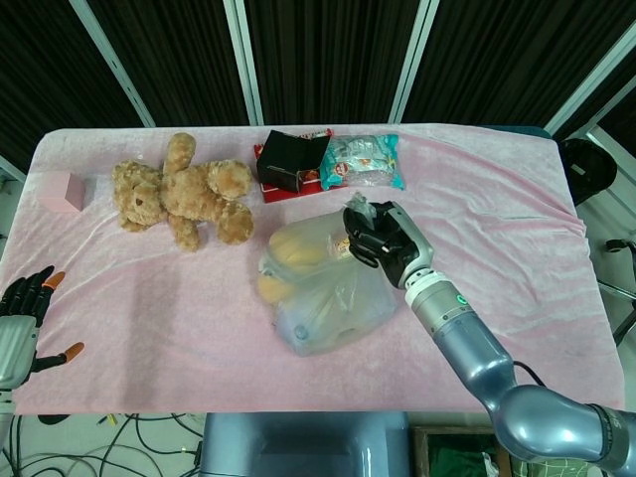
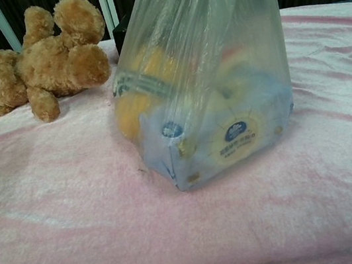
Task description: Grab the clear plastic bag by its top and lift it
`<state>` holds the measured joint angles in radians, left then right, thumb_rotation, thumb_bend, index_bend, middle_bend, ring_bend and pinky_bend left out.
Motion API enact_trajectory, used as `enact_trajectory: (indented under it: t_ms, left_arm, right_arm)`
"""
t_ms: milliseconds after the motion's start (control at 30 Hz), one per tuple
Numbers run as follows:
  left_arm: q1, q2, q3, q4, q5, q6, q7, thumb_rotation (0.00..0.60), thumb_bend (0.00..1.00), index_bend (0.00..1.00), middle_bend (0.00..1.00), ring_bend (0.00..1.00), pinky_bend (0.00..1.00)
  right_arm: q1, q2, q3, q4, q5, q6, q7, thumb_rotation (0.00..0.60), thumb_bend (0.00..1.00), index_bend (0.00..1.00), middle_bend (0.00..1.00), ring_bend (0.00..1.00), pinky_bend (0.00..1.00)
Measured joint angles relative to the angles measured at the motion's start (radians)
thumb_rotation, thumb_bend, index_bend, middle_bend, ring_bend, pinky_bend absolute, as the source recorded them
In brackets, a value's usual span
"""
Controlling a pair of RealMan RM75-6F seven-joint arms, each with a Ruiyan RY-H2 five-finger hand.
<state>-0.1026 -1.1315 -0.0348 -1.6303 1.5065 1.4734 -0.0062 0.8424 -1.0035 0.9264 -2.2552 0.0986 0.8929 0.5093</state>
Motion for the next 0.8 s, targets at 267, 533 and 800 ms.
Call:
enact_trajectory:
  t_ms: [267, 533, 800]
  left_arm:
    - [0.001, 0.002, 0.002, -0.003, 0.003, 0.001, 0.001, 0.6, 0.0, 0.0, 0.0, 0.0, 0.0]
    - [0.001, 0.0, 0.005, -0.004, 0.006, 0.001, 0.005, 0.6, 0.0, 0.0, 0.0, 0.0, 0.0]
    - [0.003, 0.001, 0.006, -0.007, 0.007, 0.003, 0.008, 0.6, 0.0, 0.0, 0.0, 0.0, 0.0]
  right_arm:
    - [0.032, 0.086, 0.089, -0.018, 0.039, -0.004, 0.009, 0.6, 0.68, 1.0, 1.0, 1.0, 1.0]
    - [0.072, 0.186, 0.174, -0.027, 0.134, -0.002, 0.025, 0.6, 0.68, 1.0, 1.0, 1.0, 1.0]
    - [0.099, 0.24, 0.213, -0.019, 0.207, -0.014, 0.056, 0.6, 0.68, 1.0, 1.0, 1.0, 1.0]
